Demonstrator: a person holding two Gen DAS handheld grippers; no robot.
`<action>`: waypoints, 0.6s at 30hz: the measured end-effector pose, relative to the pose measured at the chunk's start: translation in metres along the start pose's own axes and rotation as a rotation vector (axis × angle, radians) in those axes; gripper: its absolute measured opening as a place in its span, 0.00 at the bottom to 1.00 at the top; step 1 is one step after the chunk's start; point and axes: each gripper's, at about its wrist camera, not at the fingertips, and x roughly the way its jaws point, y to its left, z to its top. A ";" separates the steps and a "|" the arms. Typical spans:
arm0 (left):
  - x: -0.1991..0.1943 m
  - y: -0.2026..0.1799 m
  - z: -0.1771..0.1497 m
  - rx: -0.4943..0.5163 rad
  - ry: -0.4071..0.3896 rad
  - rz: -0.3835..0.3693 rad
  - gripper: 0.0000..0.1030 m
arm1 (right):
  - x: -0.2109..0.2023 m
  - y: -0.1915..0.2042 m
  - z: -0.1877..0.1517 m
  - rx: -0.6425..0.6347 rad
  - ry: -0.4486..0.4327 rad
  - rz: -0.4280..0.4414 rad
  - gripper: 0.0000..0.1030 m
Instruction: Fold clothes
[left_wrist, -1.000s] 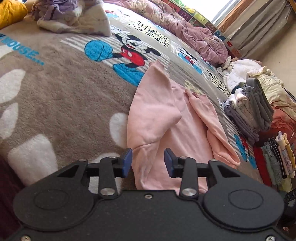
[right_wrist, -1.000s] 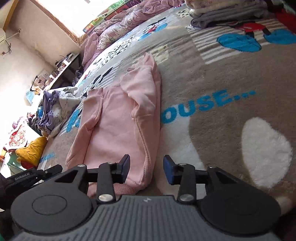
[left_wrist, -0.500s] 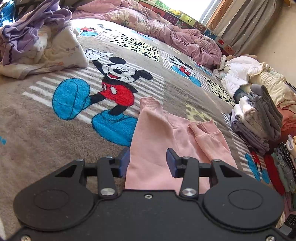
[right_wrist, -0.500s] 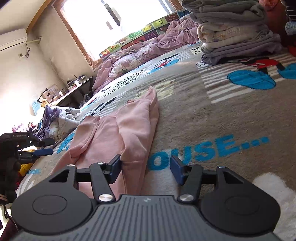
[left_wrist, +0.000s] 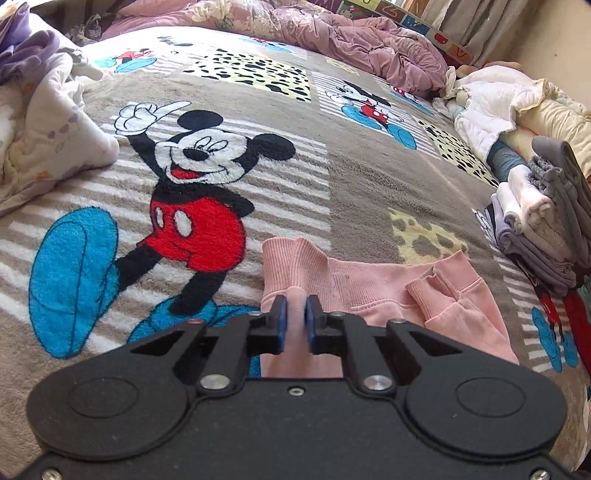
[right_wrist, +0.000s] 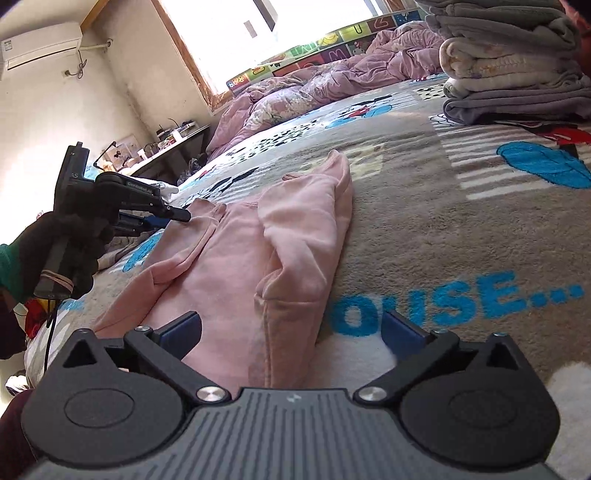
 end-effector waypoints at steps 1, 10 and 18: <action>-0.005 -0.003 0.000 0.012 -0.015 0.003 0.06 | 0.000 -0.002 0.001 0.015 -0.001 0.007 1.00; -0.089 0.026 -0.007 -0.028 -0.217 0.059 0.06 | -0.003 -0.001 -0.002 0.039 -0.014 0.008 1.00; -0.144 0.076 -0.030 -0.059 -0.313 0.144 0.06 | -0.007 0.006 -0.004 -0.007 -0.006 -0.027 0.99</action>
